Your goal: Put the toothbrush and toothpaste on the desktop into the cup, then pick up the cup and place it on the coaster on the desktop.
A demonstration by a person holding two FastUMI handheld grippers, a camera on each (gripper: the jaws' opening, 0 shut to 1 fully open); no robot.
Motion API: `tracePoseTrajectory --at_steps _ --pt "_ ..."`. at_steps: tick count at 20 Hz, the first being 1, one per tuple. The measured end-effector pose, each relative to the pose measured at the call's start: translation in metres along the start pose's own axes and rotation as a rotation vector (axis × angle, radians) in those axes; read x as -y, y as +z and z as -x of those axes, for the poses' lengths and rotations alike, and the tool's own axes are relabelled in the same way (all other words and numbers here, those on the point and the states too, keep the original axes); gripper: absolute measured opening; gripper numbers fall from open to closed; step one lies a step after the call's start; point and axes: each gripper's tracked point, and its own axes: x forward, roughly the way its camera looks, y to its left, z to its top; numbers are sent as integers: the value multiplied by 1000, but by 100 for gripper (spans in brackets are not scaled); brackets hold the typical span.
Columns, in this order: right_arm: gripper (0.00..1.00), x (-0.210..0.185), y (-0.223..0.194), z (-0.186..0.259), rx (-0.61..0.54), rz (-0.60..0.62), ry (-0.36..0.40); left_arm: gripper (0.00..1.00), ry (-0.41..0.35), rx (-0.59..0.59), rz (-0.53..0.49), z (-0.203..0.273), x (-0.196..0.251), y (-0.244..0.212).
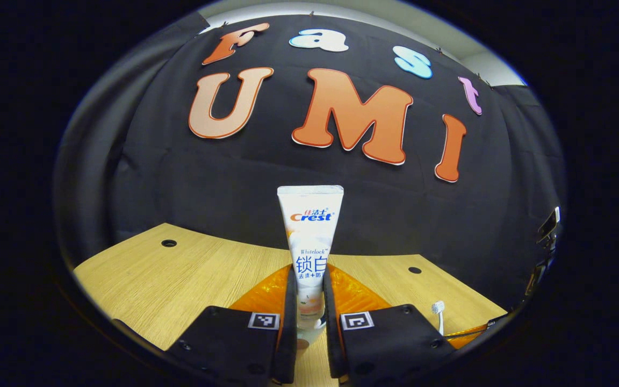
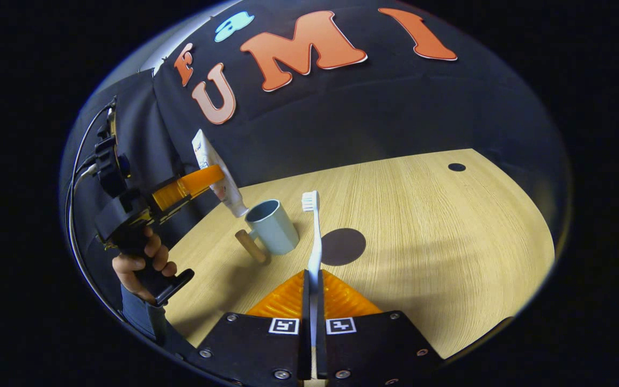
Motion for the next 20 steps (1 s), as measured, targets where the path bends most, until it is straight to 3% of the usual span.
tracePoseTrajectory --at_steps 8,20 --pt "4 6 27 -17 91 -16 31 28 -6 -19 19 -33 -1 -18" --pt "4 -5 69 -35 233 -49 78 30 12 -96 45 -39 -8 -50"
